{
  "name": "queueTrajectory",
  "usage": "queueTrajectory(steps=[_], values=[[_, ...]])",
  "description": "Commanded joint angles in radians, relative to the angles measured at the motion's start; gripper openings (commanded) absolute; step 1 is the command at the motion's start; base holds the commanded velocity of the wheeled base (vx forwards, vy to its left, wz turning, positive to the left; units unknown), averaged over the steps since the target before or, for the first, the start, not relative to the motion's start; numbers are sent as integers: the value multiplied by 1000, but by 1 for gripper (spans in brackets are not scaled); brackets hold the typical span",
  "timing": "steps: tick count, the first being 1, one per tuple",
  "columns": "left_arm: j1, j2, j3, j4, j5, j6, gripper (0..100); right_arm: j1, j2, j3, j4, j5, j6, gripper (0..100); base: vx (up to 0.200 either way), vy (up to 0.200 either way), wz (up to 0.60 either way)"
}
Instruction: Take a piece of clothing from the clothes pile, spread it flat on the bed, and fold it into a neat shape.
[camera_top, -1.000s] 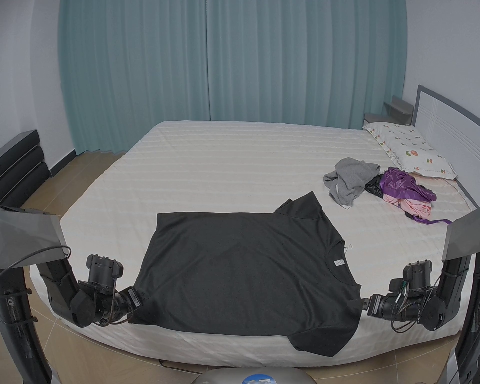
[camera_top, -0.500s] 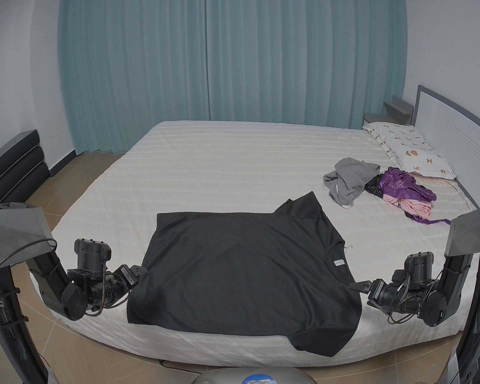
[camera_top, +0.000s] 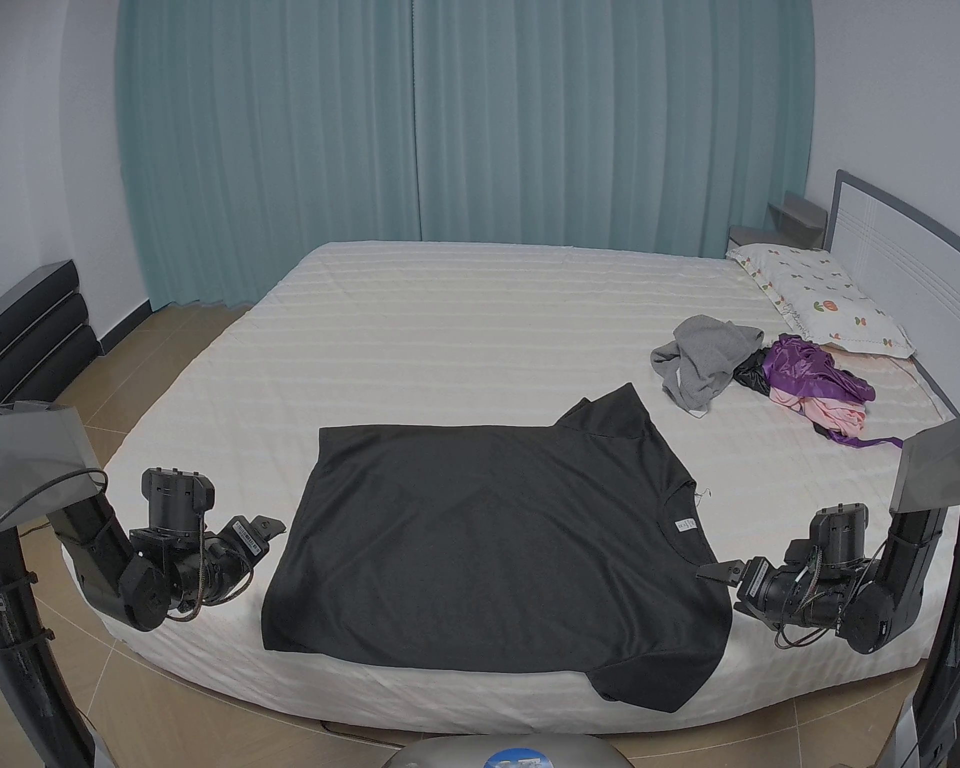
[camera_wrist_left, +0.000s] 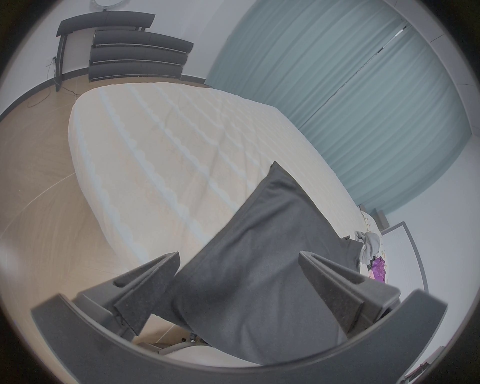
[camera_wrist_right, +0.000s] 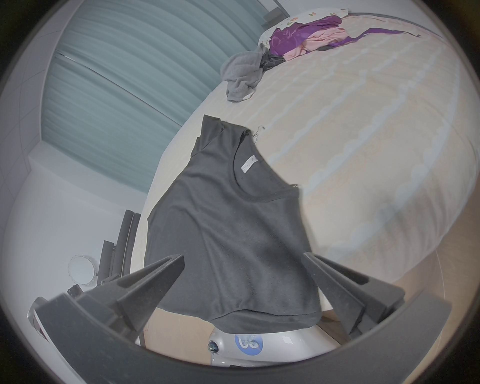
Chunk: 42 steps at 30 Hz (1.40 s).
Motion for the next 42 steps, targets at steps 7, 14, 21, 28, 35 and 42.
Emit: queueTrajectory(steps=[7,14,21,28,35,42], values=[[-5,1,-4,-3,2,-4,100,-5,-30,-4,0,1,6,100,0,0,0],[-3,9,-14,-6,2,-24,100,-5,-65,-1,2,-1,46,100,114,0,0],[-3,41,-25,-6,-1,-27,100,0,-58,3,2,-1,46,100,200,0,0],[-3,49,-34,-6,0,-36,100,0,-48,-1,2,1,47,100,29,0,0],[-5,47,-41,-3,0,-51,100,0,-47,1,2,1,49,100,0,0,0],[-8,46,-37,-2,0,-60,100,1,-47,4,2,1,49,100,0,0,0]])
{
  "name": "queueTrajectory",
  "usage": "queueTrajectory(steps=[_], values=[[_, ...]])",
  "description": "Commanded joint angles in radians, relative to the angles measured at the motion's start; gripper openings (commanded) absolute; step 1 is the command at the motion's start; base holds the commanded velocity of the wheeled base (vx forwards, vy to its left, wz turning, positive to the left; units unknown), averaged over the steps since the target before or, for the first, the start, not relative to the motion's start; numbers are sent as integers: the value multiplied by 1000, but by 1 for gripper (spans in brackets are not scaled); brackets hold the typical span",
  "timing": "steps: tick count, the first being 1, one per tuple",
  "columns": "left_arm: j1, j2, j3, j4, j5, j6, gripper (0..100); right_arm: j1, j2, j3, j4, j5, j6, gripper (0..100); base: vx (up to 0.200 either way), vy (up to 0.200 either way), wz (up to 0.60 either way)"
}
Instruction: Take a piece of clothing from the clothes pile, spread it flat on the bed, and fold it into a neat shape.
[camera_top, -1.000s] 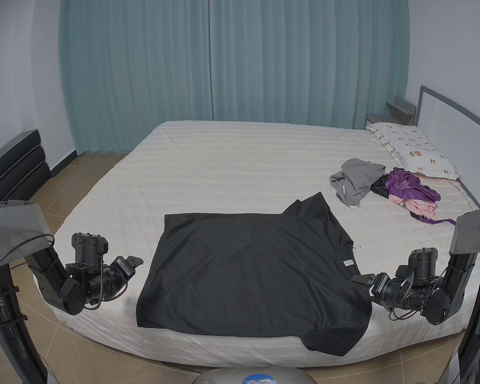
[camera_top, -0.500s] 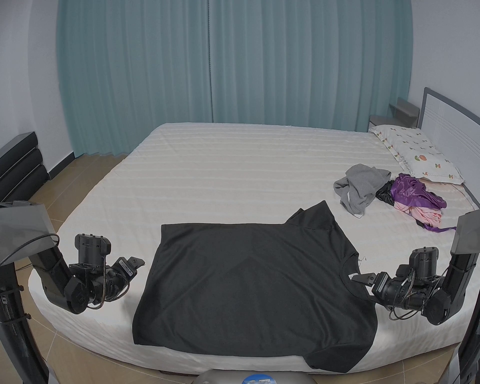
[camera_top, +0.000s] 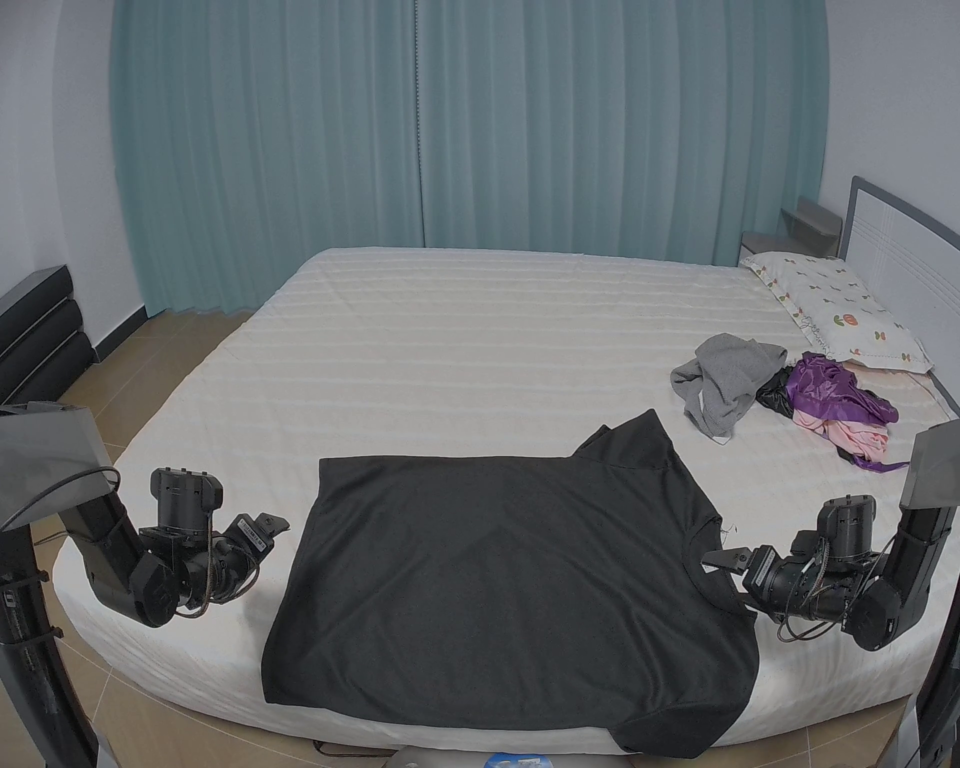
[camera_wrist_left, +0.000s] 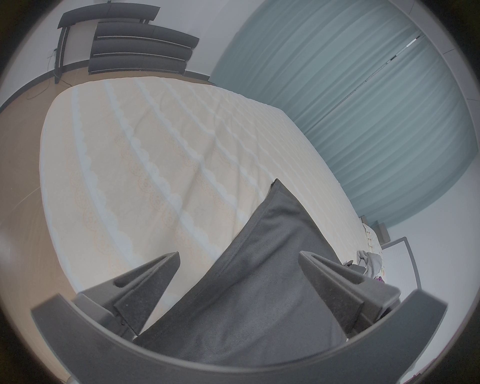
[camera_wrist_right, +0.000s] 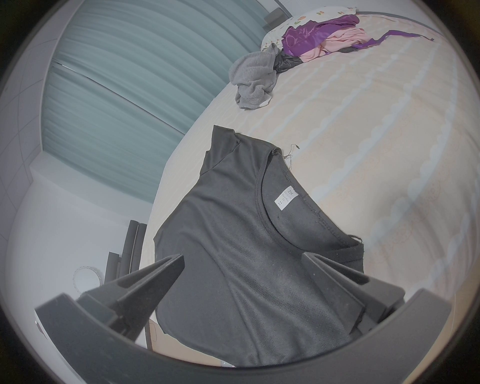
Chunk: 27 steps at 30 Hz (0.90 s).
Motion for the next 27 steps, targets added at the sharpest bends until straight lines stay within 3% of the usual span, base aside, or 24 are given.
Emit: queueTrajectory(steps=[1,4,13,24,27], values=[[-2,2,1,0,0,-1,100,2,2,2,-1,0,0,100,0,0,0],[0,2,4,0,0,-1,100,4,2,3,-1,0,0,100,0,0,0],[-2,-5,9,0,0,-9,100,4,1,5,-1,-1,0,100,0,200,0],[-23,3,-31,5,0,-10,100,11,-1,-3,-1,-1,0,100,0,0,0],[-40,18,-109,34,2,-18,100,16,-1,-4,-1,-1,0,100,0,0,0]])
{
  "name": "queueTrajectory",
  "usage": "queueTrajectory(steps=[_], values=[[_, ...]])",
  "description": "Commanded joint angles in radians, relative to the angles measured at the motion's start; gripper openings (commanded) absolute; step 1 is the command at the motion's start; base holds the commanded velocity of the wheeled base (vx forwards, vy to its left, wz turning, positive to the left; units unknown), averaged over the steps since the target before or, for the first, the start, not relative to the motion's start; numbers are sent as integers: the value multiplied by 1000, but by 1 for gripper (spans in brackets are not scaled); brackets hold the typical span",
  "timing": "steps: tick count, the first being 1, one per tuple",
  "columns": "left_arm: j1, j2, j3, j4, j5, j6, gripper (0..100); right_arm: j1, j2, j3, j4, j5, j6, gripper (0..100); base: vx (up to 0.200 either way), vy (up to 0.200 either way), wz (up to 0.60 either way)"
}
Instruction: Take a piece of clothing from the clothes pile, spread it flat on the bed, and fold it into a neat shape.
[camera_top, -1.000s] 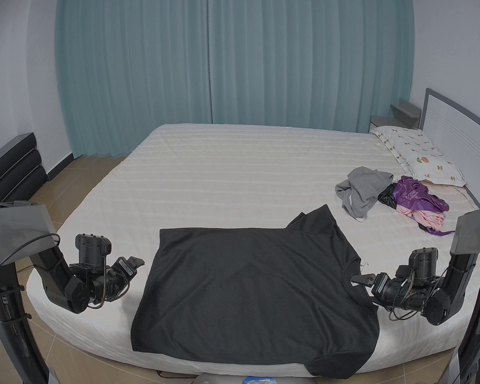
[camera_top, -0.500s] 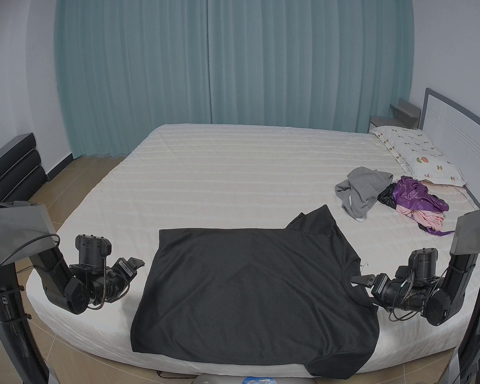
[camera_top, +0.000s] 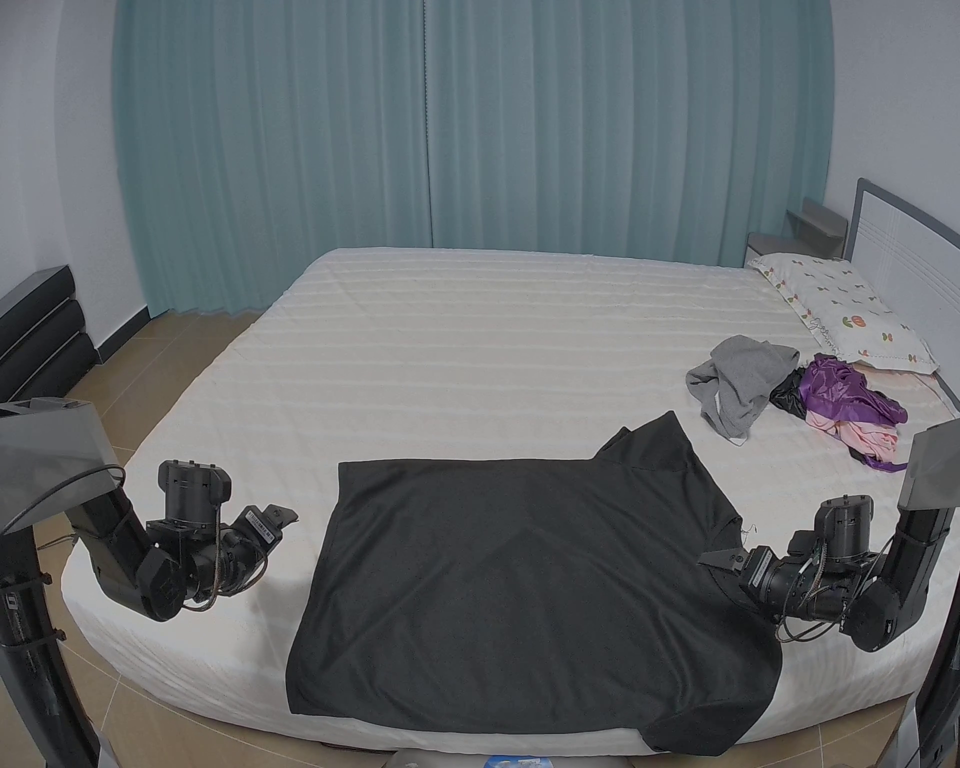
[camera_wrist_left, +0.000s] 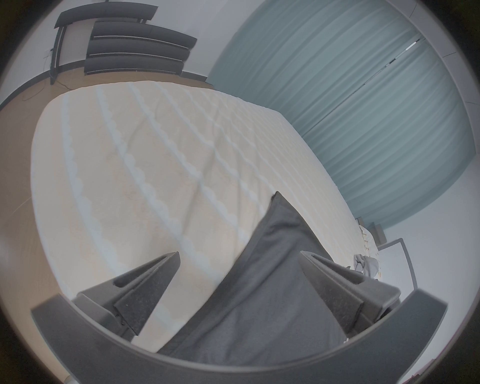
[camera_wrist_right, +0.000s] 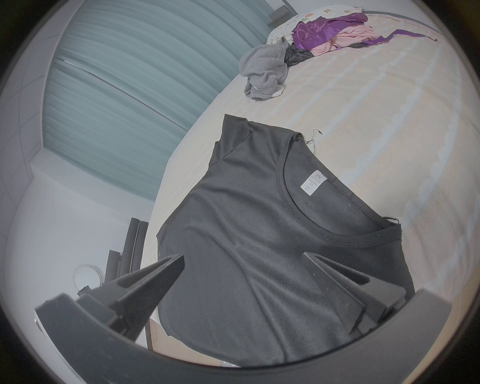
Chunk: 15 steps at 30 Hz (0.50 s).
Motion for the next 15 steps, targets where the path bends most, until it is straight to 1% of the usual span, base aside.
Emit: queueTrajectory(steps=[1,4,8,10,13,15], values=[[-18,17,-74,24,1,-5,100,5,-1,-2,0,0,0,100,0,0,0],[-29,29,-94,31,1,-8,100,7,1,-2,0,0,1,100,0,0,0],[-52,33,-88,34,3,-8,100,7,1,-4,0,0,0,100,0,0,0],[-58,35,-88,34,3,-23,100,7,2,-5,0,0,0,100,0,0,0],[-64,33,-95,39,7,-79,100,8,2,-4,0,0,0,100,0,0,0],[-73,33,-94,45,7,-83,100,8,2,-4,0,0,0,100,0,-200,0]])
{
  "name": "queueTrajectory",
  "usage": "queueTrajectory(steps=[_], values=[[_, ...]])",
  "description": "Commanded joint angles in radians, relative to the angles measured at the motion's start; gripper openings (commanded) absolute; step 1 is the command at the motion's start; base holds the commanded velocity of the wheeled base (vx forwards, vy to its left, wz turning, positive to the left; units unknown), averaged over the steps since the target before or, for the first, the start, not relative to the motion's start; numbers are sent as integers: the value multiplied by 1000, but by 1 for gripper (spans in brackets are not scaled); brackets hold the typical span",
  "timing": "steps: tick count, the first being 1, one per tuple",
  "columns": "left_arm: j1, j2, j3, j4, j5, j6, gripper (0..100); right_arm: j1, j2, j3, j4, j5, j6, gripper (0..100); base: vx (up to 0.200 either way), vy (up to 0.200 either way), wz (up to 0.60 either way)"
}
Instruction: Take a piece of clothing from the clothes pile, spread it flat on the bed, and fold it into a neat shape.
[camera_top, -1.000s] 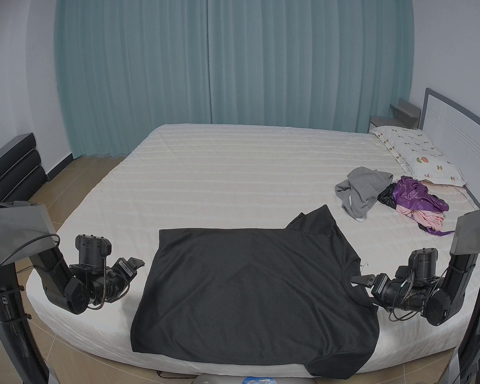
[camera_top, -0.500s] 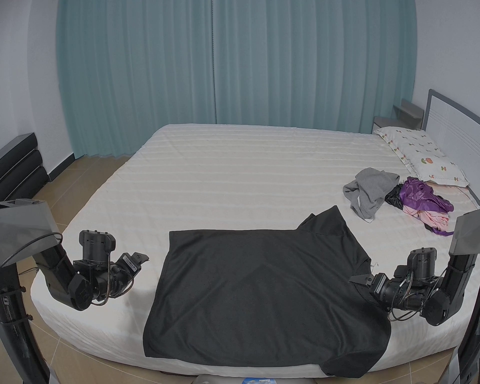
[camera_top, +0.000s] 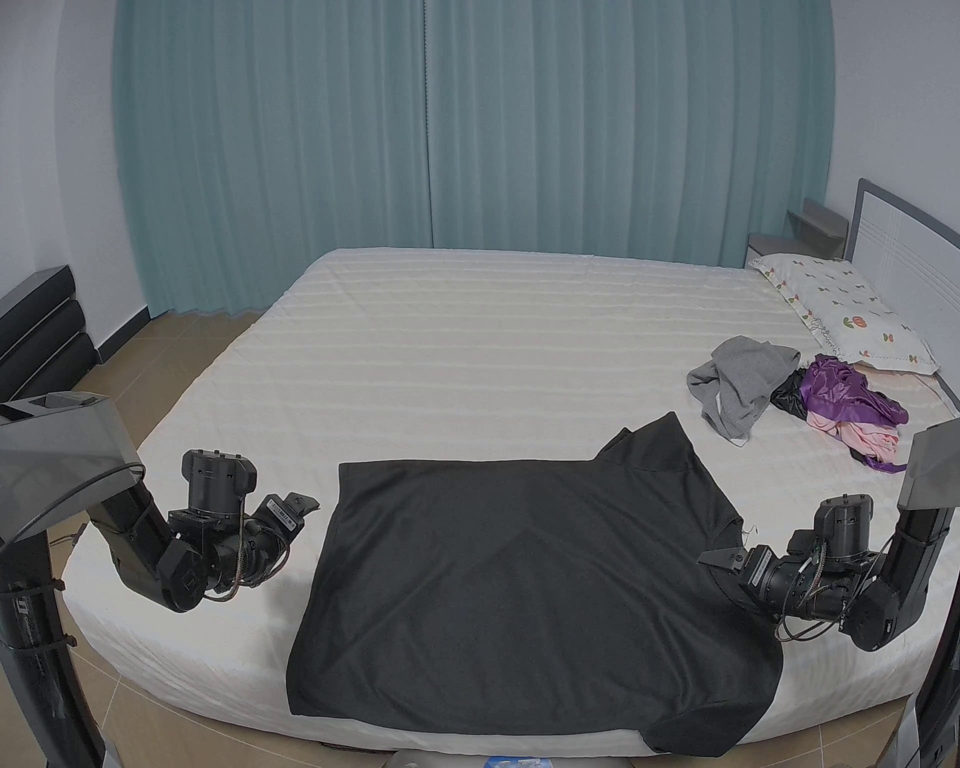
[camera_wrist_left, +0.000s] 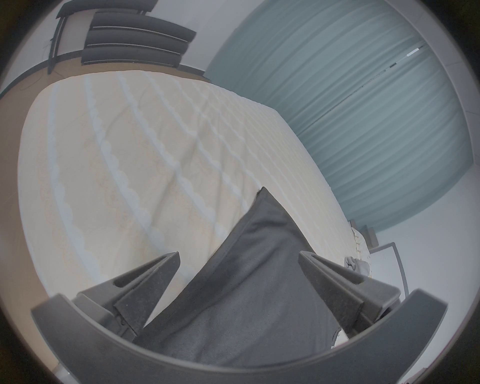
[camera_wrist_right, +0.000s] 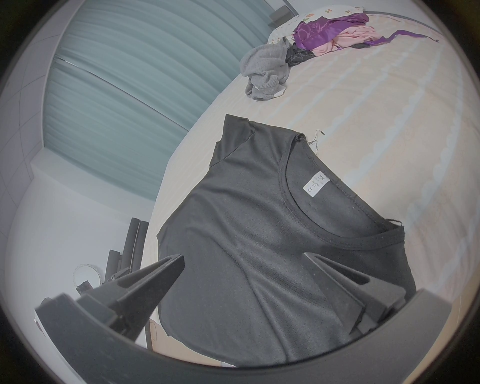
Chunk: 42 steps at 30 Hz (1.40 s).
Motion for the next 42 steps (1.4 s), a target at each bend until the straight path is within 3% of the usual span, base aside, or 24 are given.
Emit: queueTrajectory(steps=[1,7,16,22,28,32,35,42], values=[[-20,4,-3,8,3,-8,100,2,2,0,0,2,0,100,0,-200,0],[-25,2,-2,19,6,-8,100,2,2,0,0,1,0,100,0,-200,0],[-49,2,-6,24,8,-8,100,3,2,-1,0,1,0,100,0,0,0],[-55,47,-123,110,9,-8,100,15,13,-3,0,1,0,100,0,0,0],[18,146,-439,363,-5,2,100,29,11,-12,0,-7,0,100,0,0,0],[55,252,-592,378,-6,42,100,28,19,-30,1,-7,0,100,0,0,0],[83,356,-730,384,-6,130,100,20,28,-49,3,-7,-1,100,0,0,0],[81,516,-951,387,-8,200,100,15,44,-104,15,-7,-4,100,0,0,0]])
